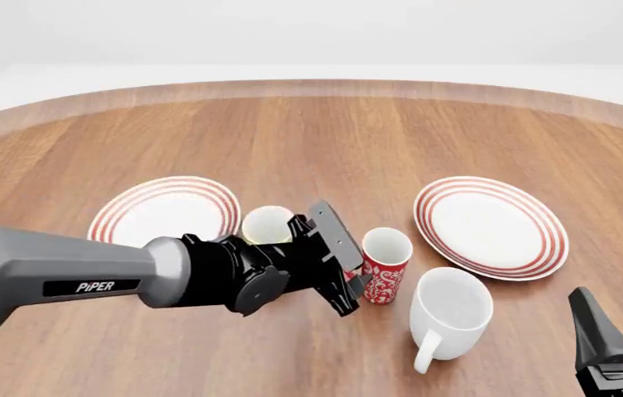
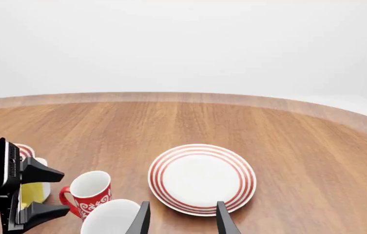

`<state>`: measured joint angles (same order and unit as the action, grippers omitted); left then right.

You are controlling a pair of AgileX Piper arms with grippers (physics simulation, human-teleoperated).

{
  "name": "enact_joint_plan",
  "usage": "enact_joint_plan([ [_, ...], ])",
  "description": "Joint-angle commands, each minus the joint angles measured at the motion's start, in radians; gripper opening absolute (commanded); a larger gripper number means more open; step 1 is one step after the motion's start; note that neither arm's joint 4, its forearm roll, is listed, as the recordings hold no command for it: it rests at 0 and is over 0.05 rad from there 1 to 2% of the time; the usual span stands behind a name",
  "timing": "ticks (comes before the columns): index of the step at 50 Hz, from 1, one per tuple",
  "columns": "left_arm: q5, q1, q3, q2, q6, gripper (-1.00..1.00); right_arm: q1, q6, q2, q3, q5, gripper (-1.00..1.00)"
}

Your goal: Put the red mug on the left plate.

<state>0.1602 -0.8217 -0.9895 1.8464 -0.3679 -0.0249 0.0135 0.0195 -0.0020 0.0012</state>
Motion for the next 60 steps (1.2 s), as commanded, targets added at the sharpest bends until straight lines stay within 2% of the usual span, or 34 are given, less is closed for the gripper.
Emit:
enact_joint_plan([
  [1, 0.005, -0.005, -0.004, 0.013, 0.012, 1.00, 0.000, 0.000, 0.000, 0.000, 0.000, 1.00],
  [25, 0.033, -0.008, 0.009, 0.041, 0.018, 1.00, 0.000, 0.000, 0.000, 0.000, 0.000, 1.00],
  [26, 0.038, -0.004, 0.011, 0.043, 0.006, -1.00, 0.000, 0.000, 0.000, 0.000, 0.000, 1.00],
  [45, 0.069, 0.039, 0.004, 0.051, -0.024, -1.00, 0.000, 0.000, 0.000, 0.000, 0.000, 1.00],
  [60, 0.024, 0.045, 0.053, -0.138, -0.044, -1.00, 0.000, 0.000, 0.000, 0.000, 0.000, 1.00],
])
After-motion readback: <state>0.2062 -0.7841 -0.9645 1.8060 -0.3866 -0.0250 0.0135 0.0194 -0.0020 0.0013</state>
